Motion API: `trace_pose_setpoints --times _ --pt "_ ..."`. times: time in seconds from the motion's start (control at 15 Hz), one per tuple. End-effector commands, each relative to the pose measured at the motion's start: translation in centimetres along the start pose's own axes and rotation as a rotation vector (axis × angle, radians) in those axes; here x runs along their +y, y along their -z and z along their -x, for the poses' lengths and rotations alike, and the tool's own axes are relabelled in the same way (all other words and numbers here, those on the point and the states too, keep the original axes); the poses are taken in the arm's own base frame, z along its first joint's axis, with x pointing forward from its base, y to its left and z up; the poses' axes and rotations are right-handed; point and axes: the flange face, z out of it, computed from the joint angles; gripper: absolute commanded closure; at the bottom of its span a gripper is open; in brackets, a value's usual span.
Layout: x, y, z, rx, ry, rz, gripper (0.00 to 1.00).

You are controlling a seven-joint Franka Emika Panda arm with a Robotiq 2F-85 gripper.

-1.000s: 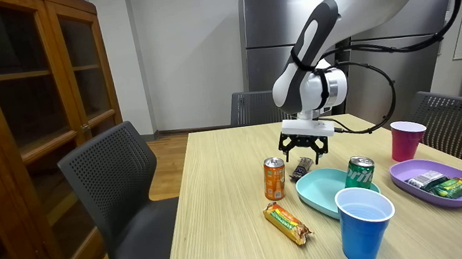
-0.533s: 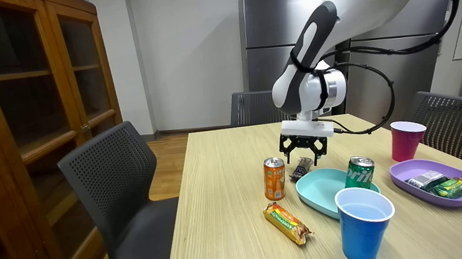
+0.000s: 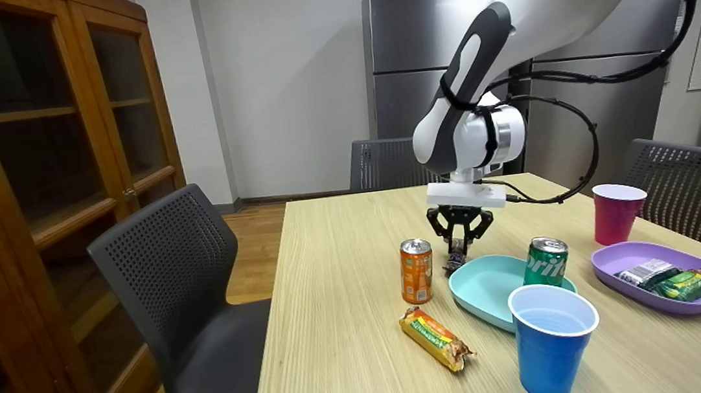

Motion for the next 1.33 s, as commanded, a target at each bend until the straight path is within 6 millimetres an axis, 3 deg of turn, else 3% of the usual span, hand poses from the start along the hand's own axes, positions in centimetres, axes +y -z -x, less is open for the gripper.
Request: trace_pose_setpoints --times 0.0,0.07,0.33,0.73,1.27 --pt "-0.4 -0.1 -0.5 -0.018 -0.02 -0.003 0.99" --pt "-0.4 -0.1 -0.6 -0.018 -0.022 -0.002 0.95" --pt "-0.3 1.3 -0.7 -0.016 -0.016 -0.001 0.95" --pt "0.2 6.6 -1.2 0.002 -0.013 0.01 1.0" --pt "0.5 10.4 -1.6 0.026 -0.004 -0.006 1.0"
